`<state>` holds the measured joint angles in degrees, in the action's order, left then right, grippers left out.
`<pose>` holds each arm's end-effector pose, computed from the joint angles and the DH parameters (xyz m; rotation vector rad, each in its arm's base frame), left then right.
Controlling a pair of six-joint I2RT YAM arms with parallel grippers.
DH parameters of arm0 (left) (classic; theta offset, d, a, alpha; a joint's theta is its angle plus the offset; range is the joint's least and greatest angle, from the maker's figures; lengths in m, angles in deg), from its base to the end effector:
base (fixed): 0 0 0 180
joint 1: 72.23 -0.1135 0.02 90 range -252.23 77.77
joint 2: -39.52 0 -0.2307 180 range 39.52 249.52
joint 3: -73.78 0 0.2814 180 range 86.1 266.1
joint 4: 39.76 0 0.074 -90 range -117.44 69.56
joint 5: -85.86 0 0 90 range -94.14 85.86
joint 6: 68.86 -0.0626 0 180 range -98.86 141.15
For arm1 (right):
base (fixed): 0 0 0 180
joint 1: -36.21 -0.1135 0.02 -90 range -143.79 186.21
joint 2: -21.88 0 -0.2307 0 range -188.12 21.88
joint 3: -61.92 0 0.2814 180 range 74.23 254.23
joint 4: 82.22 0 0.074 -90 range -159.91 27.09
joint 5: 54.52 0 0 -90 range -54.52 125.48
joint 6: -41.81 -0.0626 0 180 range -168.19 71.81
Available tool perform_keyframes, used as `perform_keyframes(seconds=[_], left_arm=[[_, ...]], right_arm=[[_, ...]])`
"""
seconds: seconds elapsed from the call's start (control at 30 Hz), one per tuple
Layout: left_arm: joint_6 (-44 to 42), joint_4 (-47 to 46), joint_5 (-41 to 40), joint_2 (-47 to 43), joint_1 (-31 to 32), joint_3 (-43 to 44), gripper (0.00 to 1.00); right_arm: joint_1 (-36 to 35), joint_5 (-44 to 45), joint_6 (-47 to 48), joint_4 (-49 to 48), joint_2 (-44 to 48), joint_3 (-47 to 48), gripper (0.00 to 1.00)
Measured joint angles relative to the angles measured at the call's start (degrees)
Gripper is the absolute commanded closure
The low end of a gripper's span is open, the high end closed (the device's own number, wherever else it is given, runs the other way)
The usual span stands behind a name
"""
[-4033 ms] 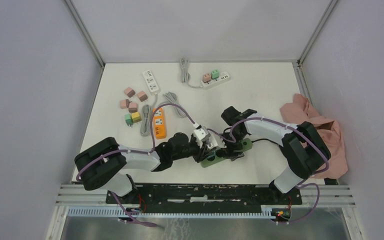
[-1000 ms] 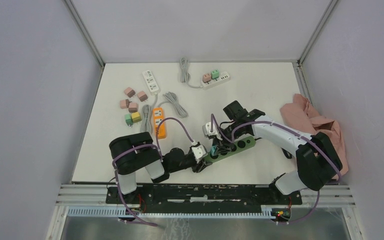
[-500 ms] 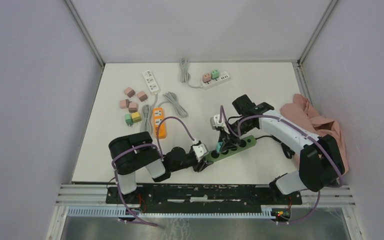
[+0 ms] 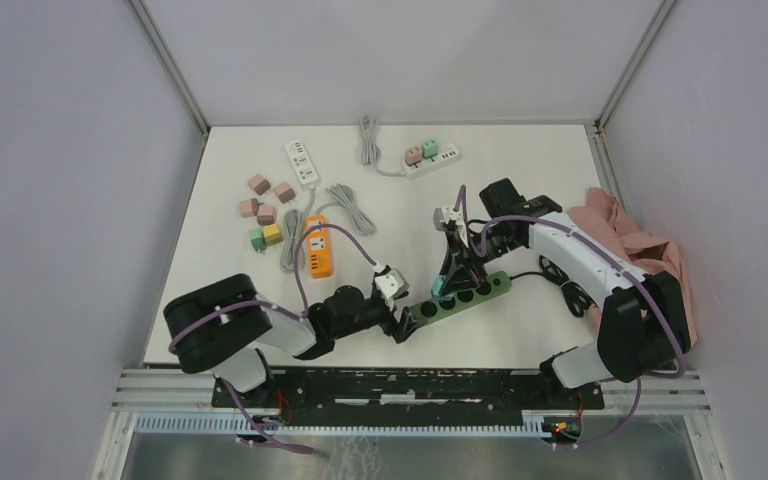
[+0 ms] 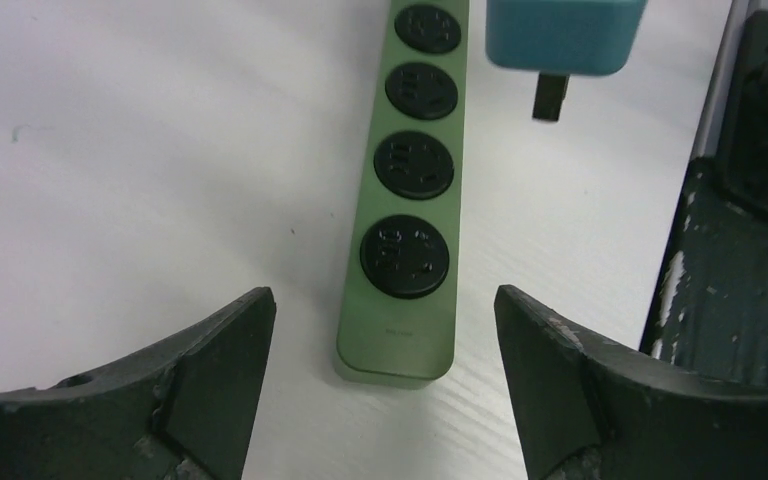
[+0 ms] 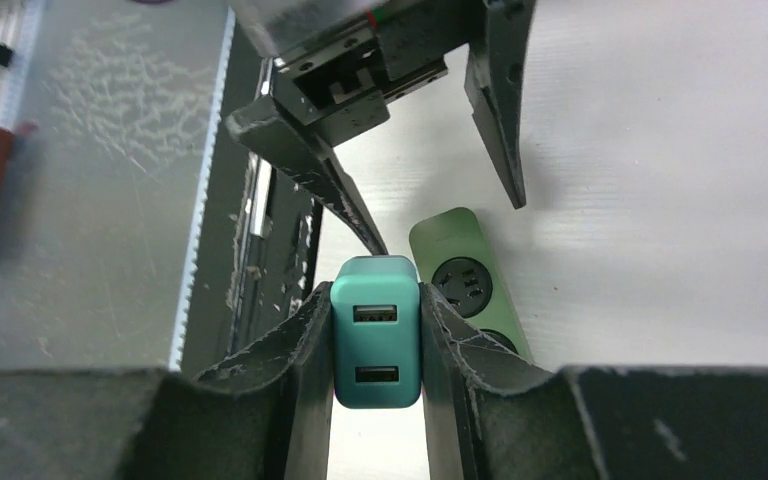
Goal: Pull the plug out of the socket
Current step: Remove the plug from the socket.
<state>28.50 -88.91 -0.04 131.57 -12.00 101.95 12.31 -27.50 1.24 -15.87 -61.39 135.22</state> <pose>0.1372 -0.2488 0.0567 0.9028 1.6967 -0.8811 0.2465 0.1702 0.1944 -1.5415 1.7816 1.3414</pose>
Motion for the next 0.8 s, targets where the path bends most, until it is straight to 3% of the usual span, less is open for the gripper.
perform_keyframes(seconds=[0.43,0.8], left_arm=[[4.2,22.1,-4.3,-19.6,-0.9,1.2,0.01],[10.0,26.9,-5.6,-33.9,-2.0,1.2,0.01]], right_arm=[[3.7,-4.9,-25.7,-13.7,-0.8,-0.2,1.0],[4.8,-6.8,-36.8,-20.7,-0.8,-1.8,1.0]])
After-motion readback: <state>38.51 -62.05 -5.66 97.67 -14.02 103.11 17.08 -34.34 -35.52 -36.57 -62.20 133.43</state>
